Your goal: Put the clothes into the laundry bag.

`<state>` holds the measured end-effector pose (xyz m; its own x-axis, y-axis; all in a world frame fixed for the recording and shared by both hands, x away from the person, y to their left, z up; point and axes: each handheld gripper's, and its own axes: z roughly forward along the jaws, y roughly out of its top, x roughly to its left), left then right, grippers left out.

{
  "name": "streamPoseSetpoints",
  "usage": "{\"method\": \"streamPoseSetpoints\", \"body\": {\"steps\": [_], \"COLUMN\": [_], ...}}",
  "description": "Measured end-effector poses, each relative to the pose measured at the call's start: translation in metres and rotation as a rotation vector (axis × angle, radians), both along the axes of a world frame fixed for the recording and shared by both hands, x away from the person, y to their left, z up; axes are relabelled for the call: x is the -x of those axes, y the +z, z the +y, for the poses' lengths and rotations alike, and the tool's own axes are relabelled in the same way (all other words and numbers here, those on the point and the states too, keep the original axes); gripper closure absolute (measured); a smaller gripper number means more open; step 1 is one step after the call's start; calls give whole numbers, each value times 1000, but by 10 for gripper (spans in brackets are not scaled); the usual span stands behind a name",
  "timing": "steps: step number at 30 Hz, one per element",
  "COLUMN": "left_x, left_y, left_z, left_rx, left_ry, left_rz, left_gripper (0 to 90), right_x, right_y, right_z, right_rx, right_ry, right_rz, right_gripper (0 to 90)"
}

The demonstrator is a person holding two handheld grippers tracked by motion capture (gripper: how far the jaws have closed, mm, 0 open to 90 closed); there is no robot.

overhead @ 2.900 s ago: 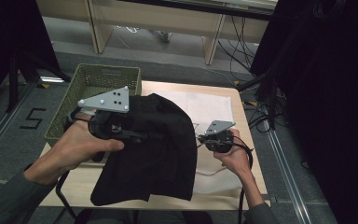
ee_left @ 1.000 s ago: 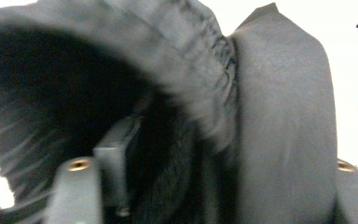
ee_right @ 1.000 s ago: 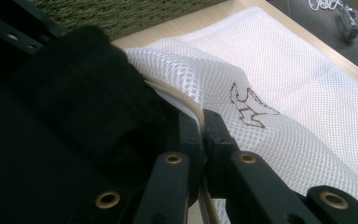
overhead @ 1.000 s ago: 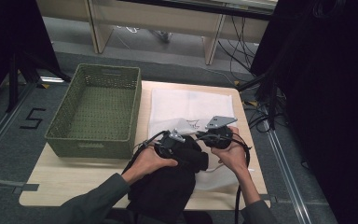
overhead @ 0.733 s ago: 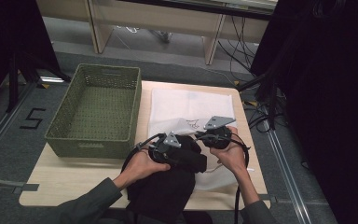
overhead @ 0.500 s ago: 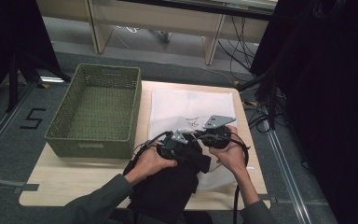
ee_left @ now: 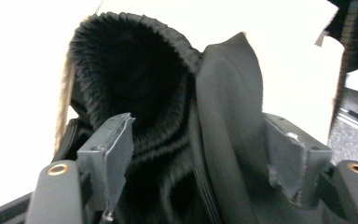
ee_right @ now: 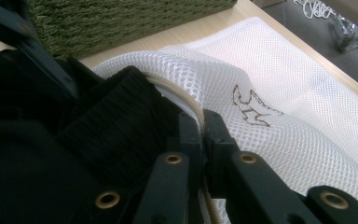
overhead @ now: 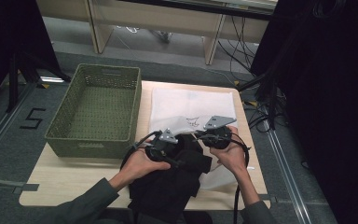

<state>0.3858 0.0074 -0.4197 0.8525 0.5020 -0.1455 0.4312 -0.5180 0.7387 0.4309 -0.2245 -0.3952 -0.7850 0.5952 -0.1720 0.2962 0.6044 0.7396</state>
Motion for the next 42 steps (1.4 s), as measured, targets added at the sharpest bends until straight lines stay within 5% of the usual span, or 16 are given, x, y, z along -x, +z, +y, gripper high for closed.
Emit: {"method": "streamPoseSetpoints", "body": {"steps": [5, 13, 19, 26, 29, 32, 36, 40, 42], "left_x": [11, 12, -3, -27, -32, -33, -18, -2, 4], "left_y": [-6, -30, -36, -17, -23, -28, -9, 9, 10], "left_z": [18, -6, -15, -15, -22, -17, 2, 27, 38], "left_rx": [-46, -146, -170, -45, -46, -34, -12, 6, -40], "left_ry": [5, -3, -10, 98, 112, 134, 116, 98, 97], "left_rz": [-6, -19, -39, -12, -5, 36, 7, -20, -32], "left_gripper": [207, 188, 698, 766, 732, 521, 309, 254, 234], "right_x": [-2, -1, 1, 4, 4, 4, 4, 3, 4], "right_y": [-1, -2, 0, 4, 5, 1, -3, -3, -3], "right_z": [-1, 0, 1, 2, 4, 3, -2, -1, 0], "right_rx": [4, 10, 8, 3, 2, 14, 11, 11, 16], "right_ry": [3, 5, 15, 27, 30, 22, 12, 15, 21], "right_rz": [4, 15, 5, -2, -1, 10, 21, 21, 18], "right_gripper": [883, 883, 883, 883, 883, 883, 883, 883, 883]}}
